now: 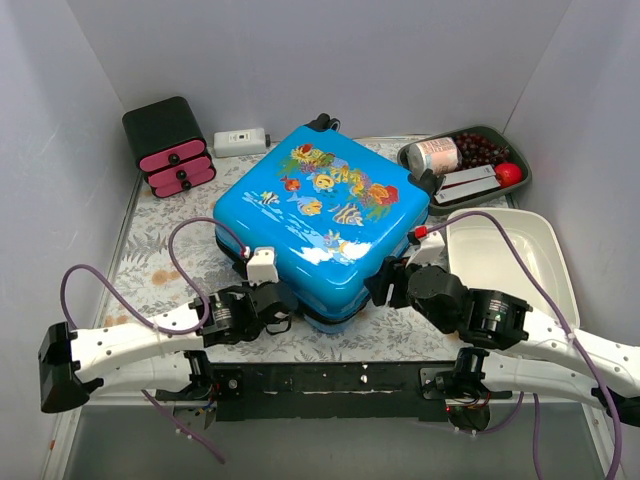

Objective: Open, take out, and arrange the luggage

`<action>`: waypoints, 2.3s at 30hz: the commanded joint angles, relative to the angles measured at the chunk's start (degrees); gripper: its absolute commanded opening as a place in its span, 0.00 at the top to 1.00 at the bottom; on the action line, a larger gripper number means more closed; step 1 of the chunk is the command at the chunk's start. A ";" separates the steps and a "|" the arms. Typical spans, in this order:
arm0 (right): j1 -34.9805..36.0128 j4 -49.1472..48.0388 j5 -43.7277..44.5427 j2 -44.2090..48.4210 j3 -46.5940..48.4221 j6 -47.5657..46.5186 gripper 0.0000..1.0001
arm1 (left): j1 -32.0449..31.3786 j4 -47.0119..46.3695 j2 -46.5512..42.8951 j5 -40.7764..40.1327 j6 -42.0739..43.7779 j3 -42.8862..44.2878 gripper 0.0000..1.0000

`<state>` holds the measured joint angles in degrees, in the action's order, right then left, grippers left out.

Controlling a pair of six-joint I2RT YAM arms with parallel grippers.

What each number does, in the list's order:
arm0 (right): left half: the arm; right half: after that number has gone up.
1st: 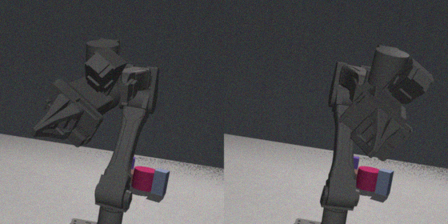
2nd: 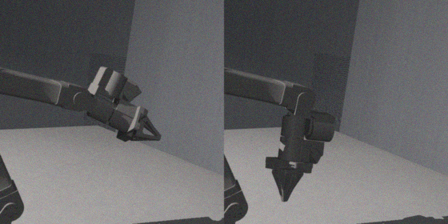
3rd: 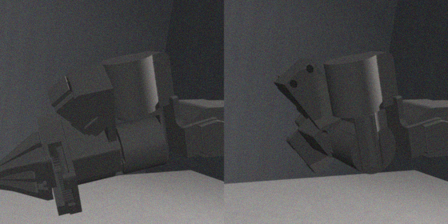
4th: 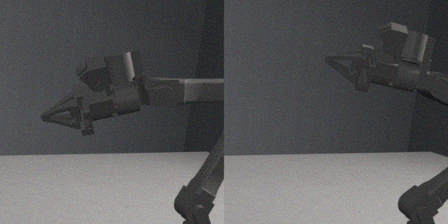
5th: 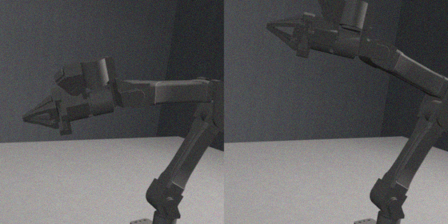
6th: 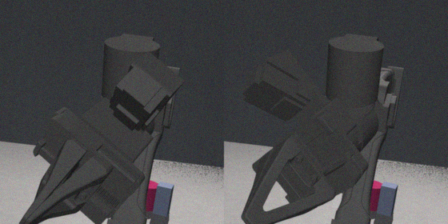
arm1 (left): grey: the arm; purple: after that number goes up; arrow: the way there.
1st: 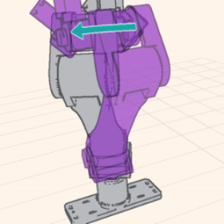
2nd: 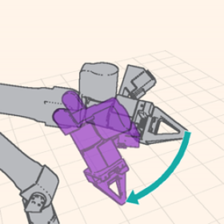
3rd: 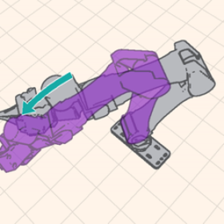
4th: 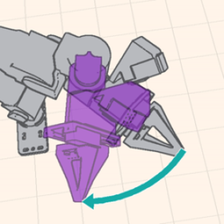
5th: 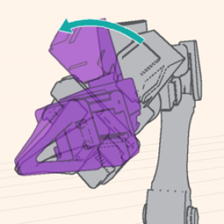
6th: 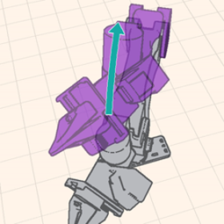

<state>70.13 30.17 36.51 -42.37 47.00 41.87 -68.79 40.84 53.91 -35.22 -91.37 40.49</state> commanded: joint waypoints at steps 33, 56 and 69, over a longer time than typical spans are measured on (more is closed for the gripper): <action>14.86 -8.14 -7.29 -22.22 9.59 -25.54 0.47 | 0.33 -1.27 -0.46 12.80 0.05 4.60 1.00; -2.01 -0.10 -6.00 -19.07 4.95 -12.41 0.52 | 3.05 -9.35 -3.53 14.28 7.40 -0.75 1.00; -2.01 -2.58 -8.47 -7.29 -1.03 1.11 0.51 | 3.05 -29.93 4.17 18.88 20.35 -0.50 0.32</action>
<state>68.29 29.36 28.27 -52.82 47.31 37.21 -65.84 16.69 52.88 -15.86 -76.16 38.15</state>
